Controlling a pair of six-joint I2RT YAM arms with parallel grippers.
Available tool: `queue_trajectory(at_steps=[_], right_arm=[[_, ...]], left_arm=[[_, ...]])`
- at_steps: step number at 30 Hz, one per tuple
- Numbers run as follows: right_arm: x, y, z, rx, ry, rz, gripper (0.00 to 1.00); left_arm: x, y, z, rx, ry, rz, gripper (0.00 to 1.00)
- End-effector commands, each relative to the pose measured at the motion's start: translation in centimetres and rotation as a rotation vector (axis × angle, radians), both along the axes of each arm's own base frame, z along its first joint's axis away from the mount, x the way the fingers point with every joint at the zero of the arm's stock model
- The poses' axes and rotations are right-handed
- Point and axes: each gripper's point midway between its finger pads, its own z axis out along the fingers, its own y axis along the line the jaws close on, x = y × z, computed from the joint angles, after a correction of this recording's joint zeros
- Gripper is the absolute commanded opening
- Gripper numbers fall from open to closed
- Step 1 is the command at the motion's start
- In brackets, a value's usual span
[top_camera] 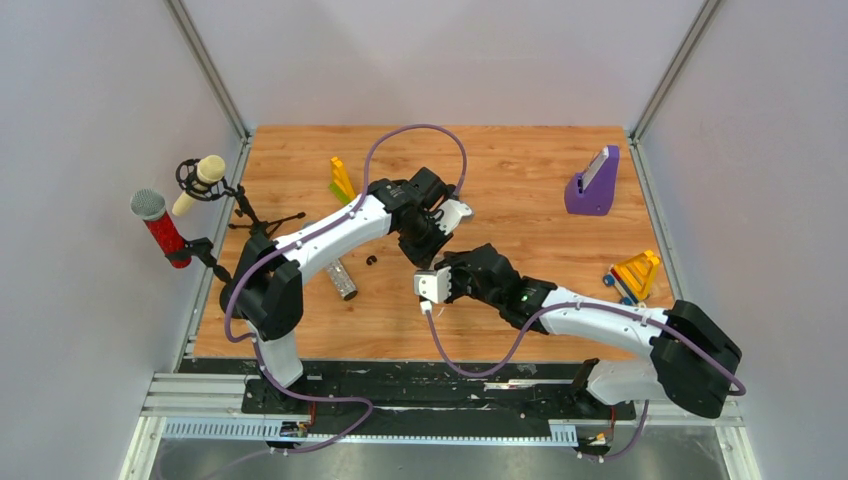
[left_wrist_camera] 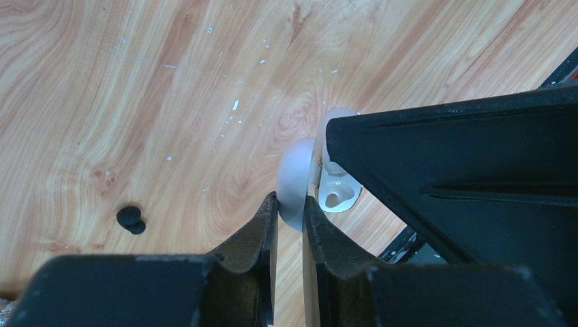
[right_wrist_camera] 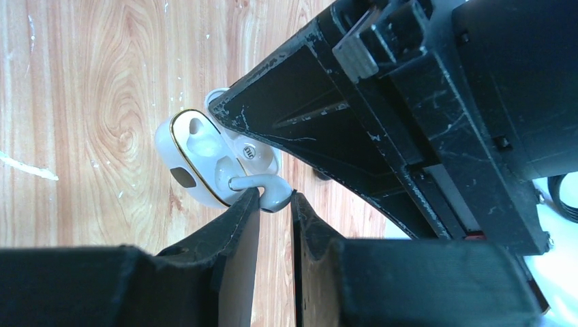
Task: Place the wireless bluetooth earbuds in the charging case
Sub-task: Adjust the charging case.
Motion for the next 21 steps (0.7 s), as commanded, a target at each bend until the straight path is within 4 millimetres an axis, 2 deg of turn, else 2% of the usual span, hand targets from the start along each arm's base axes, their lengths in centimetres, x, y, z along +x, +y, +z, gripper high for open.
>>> queue_trajectory(at_steps=[1, 10, 21], right_arm=[[0.43, 0.28, 0.75, 0.012, -0.055, 0.000, 0.03], [0.49, 0.23, 0.89, -0.001, -0.104, 0.016, 0.03], [-0.45, -0.14, 0.57, -0.022, -0.119, 0.060, 0.06]], left_arm=[[-0.09, -0.45, 1.53, -0.038, -0.034, -0.027, 0.14], [-0.44, -0.67, 1.27, -0.044, -0.009, -0.038, 0.14], [-0.55, -0.80, 1.09, -0.044, 0.004, -0.044, 0.14]])
